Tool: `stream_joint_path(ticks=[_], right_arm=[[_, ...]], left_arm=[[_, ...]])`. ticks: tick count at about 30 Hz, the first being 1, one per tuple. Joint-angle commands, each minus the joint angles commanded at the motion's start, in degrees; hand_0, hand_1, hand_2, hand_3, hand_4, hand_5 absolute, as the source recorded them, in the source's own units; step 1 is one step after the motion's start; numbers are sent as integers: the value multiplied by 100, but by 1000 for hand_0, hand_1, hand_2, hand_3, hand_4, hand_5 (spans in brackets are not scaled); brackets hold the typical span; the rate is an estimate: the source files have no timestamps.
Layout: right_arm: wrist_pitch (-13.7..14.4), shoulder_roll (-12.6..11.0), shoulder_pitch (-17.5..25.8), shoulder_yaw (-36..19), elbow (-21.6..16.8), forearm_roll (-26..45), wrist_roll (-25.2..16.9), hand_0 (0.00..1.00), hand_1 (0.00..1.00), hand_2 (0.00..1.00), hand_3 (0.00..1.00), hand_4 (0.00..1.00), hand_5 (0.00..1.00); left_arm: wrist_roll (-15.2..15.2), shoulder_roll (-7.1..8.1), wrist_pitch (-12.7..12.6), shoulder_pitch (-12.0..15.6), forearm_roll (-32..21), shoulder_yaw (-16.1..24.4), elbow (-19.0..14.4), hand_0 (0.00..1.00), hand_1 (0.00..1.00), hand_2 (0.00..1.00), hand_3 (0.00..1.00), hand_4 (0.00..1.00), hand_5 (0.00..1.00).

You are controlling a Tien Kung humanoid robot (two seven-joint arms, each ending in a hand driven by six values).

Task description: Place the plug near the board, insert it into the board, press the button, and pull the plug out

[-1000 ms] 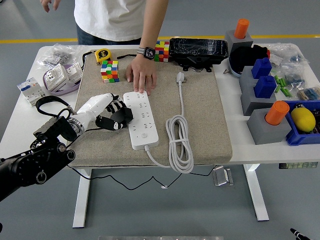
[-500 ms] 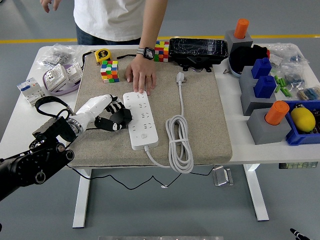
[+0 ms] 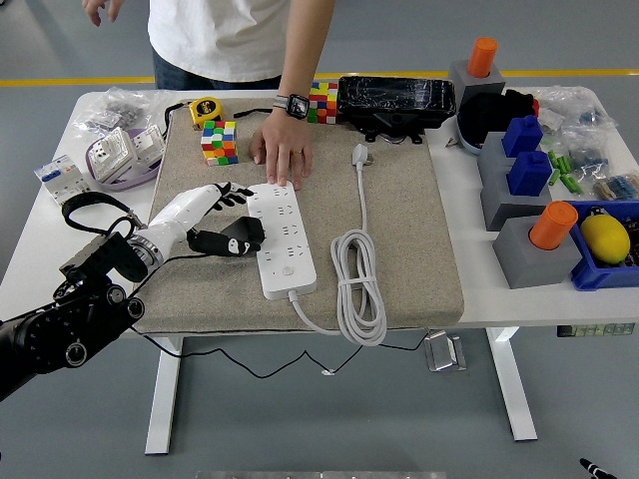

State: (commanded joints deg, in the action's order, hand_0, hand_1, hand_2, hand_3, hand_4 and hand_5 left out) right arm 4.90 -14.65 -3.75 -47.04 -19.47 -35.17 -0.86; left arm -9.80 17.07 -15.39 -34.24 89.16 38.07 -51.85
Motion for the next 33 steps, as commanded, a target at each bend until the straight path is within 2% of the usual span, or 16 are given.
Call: stream_joint_path(ticks=[5,6,10,11,12,16,19,25,33], right_arm=[[5,-2,34,-77,-3,-22,0,599,637,630,551,943,480],[4,3,47,-94,-4,-28,0,599,637,630,551,943,480],[5,22,77,-129,-3,-40,2,599,637,630,551,943,480],[5,24,81,-137,-4,-41,2,599,637,630,551,943,480],[5,24,84,-145,-6,-45,2,598,637,630,551,943,480],[11,19,94,-172,-11,-58,-1,598,637,630,551,943,480],[18,9,83,-234,-45,-95,-6,598,636,630,551,944,480],[20,21,97,-291,-51,-114,-5,598,637,630,551,943,480],[25,18,112,-310,-59,-121,-12,597,636,630,551,943,480]], left_arm=[[-178,35,-183,221,-111,393,-462,667,756,800,816,998,438],[-237,36,-258,310,-164,510,-605,656,732,754,775,998,581],[-385,57,-479,604,-370,858,-1110,656,732,754,775,998,581],[-365,64,-509,670,-366,928,-1218,656,732,754,775,998,581],[-331,68,-535,745,-351,1010,-1348,646,711,729,757,998,634],[-194,102,-596,1018,-292,1268,-1724,646,711,729,757,998,634],[-53,182,-649,1262,-253,1431,-2053,639,695,710,751,998,641],[208,277,-771,1578,-28,1507,-2326,659,705,711,751,998,656],[497,282,-868,1916,204,1473,-2476,671,709,717,750,998,662]])
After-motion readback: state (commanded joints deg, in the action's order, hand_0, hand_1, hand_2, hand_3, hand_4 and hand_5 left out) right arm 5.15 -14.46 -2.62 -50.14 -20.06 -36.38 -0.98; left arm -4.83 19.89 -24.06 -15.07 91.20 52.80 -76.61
